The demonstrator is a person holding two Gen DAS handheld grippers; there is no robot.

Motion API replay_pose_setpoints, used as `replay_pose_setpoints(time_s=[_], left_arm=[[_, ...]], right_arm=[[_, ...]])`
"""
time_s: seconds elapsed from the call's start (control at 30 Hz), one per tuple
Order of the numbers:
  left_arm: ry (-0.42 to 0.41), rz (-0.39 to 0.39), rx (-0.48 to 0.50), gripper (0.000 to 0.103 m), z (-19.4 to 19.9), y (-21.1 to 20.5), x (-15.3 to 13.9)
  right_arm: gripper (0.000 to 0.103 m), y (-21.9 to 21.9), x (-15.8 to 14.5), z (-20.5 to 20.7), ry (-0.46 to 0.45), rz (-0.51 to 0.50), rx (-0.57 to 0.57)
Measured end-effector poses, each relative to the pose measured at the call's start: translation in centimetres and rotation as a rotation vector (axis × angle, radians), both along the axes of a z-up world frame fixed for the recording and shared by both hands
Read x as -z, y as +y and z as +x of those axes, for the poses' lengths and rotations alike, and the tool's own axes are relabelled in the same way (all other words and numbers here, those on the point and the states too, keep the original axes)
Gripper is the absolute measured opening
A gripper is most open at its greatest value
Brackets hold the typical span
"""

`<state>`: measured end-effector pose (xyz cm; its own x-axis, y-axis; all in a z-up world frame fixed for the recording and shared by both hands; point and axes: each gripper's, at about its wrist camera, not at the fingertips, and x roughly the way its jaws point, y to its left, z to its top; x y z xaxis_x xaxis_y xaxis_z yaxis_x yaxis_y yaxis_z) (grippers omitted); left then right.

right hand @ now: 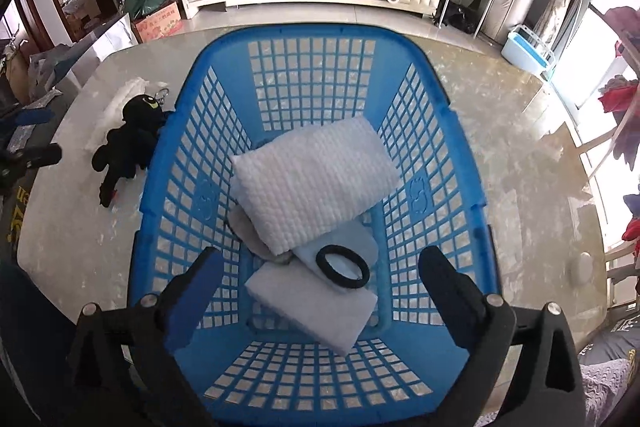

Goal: Organize soft objects
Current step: 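Carry the black ring into the basket and open the right tool, then grasp the black plush dragon toy with the left tool and lift it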

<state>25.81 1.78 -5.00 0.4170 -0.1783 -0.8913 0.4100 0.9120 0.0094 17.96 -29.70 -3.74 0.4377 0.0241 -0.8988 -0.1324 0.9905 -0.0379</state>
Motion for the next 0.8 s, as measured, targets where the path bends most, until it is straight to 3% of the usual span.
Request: replay_pose_setpoints(time_s=[0.67, 0.8], left_arm=[[0.161, 0.066, -0.021, 0.103, 7.9, -1.2, 8.7], [0.182, 0.053, -0.017, 0.094, 8.4, -1.4, 9.5]], right_arm=[[0.099, -1.5, -1.2, 0.9, 0.002, -0.038, 0.014], [0.099, -1.7, -2.5, 0.7, -0.02, -0.035, 0.016]])
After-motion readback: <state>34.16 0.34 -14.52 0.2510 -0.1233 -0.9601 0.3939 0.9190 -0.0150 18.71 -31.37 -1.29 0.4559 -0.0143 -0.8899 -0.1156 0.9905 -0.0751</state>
